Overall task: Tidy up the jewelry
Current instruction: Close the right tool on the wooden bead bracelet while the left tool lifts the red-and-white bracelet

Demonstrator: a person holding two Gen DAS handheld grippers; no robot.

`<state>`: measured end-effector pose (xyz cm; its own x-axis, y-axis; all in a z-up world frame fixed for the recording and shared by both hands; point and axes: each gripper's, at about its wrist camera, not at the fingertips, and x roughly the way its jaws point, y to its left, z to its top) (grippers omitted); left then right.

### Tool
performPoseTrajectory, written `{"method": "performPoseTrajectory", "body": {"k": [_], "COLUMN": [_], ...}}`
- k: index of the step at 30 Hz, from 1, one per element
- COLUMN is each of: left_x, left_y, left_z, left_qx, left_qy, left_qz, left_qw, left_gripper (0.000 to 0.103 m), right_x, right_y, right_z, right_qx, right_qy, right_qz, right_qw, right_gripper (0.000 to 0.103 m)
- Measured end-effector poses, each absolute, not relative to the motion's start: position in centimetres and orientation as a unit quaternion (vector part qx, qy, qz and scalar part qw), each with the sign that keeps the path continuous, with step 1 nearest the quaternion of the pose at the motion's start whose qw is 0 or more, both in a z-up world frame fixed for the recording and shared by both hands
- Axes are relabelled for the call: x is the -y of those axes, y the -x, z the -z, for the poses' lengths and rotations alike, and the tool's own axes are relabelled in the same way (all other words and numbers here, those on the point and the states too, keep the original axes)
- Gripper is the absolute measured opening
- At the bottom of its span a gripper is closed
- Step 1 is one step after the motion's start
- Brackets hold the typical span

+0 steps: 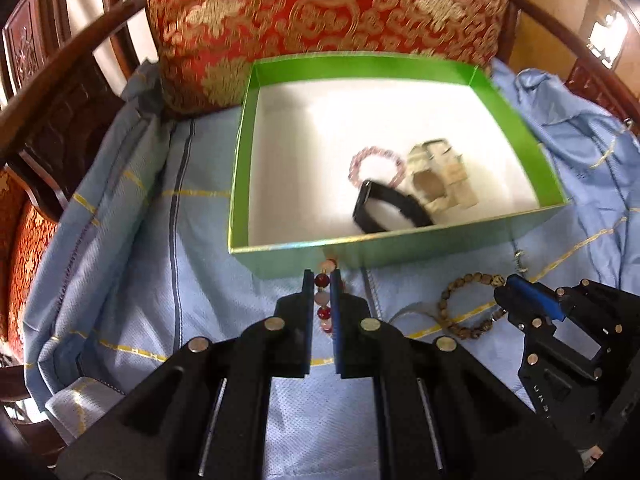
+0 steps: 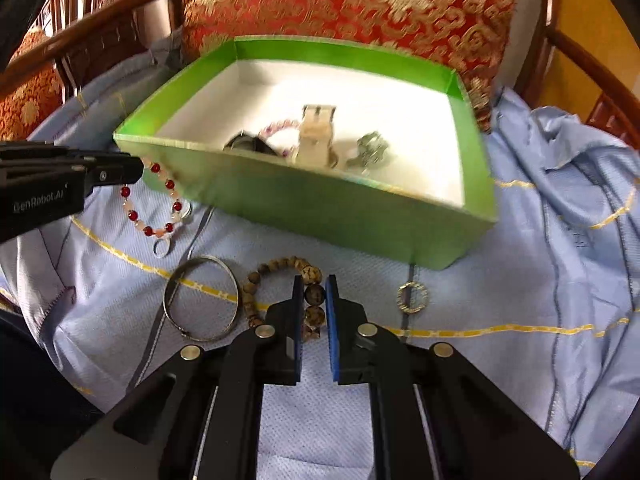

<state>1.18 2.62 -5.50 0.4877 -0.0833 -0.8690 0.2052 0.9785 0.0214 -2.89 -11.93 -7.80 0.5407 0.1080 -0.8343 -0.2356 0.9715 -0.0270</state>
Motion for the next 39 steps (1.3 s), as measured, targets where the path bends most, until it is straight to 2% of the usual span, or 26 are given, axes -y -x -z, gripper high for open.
{"method": "performPoseTrajectory", "body": {"k": [20, 39], "left_x": [-4.2, -4.2], "left_y": [1.1, 1.1], "left_z": [-0.5, -1.2], "left_qx": [-0.389, -0.373], "left_qy": [-0.03, -0.026], "left_qz": [0.14, 0.136], "left_qw": [0.91, 0.917], "left_gripper": [0.008, 0.008], "right_x": [13.1, 13.3], "right_y": [5.0, 5.6], "right_z": [2.7, 1.0], "right_qx": [-0.41, -0.39], "right_qy": [0.058, 0.047], "right_qz": [-0.069, -0.078], "right_qw": [0.908, 0.916], "right_gripper": [0.011, 0.011]}}
